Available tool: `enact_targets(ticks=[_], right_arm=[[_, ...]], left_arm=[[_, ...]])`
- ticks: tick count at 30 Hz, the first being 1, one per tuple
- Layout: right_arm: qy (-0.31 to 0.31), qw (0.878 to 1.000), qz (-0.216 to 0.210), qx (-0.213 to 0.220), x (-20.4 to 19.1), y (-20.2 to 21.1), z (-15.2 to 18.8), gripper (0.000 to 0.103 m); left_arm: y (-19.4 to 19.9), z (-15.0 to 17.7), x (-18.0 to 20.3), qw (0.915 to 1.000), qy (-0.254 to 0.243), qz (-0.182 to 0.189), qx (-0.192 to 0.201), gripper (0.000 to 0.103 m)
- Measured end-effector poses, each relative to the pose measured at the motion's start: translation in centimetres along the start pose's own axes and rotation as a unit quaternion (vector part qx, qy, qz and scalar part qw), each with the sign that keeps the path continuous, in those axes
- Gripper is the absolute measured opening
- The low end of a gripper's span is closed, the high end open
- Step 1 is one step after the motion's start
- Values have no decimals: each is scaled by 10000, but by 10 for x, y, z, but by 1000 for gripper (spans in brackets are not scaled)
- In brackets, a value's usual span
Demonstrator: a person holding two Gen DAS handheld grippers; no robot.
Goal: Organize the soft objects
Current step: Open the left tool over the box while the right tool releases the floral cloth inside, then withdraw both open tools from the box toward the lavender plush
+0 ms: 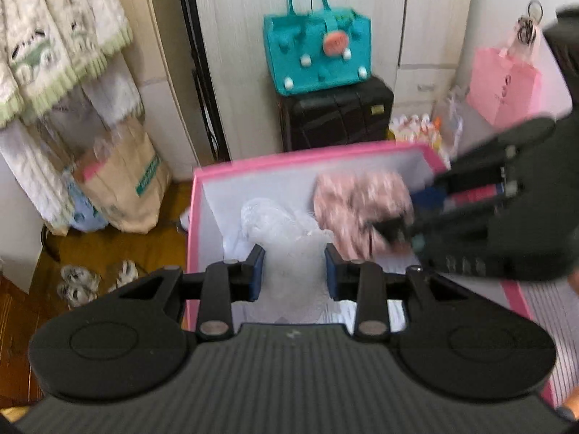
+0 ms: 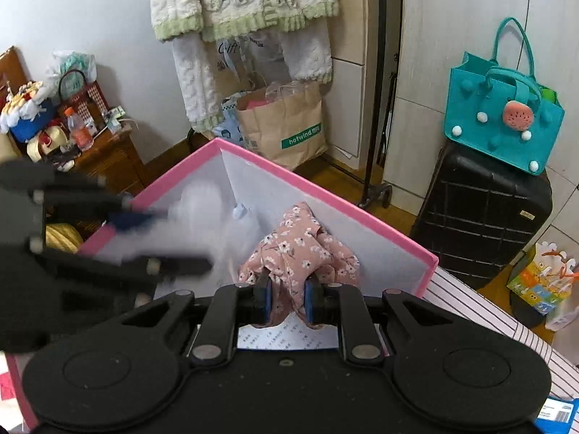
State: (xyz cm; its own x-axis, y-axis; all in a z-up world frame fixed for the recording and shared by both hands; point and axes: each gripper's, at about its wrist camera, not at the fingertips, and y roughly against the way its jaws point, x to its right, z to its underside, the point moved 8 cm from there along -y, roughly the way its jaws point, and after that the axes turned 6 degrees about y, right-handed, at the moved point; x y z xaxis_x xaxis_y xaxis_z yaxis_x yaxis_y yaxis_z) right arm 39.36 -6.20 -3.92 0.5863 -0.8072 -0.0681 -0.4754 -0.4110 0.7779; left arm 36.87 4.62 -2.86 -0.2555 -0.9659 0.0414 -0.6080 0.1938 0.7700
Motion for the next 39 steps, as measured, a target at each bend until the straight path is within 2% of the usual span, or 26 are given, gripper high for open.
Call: enact_targets(ticks=[2,7,13,16,19,22,26,32,39], right_arm=[[-22,10000,31,24,2,1,1,27],[-73,9994,316,143,13,8,3,40],[-252,9993,115,248,14,25,11,41],[-307,9991,-58,273,6,38,18,42],[-202,9993,-49,317,-6,53,26,46],[-125,9993,-20,366,-19,70,35,47],[-202,9990,-133,376,-31,90,47,47],[-54,9987,-49,501,-51,121,59,48],[-92,9978,-154,642,-69,152,67,51]], left_arm=[[1,-9,1,9998,1,-28,193,35],[-7,-19,-2,9995,235,16,214,43],[-4,-17,5,9998,149,26,157,46],[1,-11,8,9998,150,121,-15,47],[9,-3,15,9997,-1,137,-192,51],[24,4,21,9997,-103,139,-153,59],[47,14,27,9996,-216,182,-74,63],[78,25,33,9985,-365,401,-76,65],[110,38,36,9978,-320,577,-93,68]])
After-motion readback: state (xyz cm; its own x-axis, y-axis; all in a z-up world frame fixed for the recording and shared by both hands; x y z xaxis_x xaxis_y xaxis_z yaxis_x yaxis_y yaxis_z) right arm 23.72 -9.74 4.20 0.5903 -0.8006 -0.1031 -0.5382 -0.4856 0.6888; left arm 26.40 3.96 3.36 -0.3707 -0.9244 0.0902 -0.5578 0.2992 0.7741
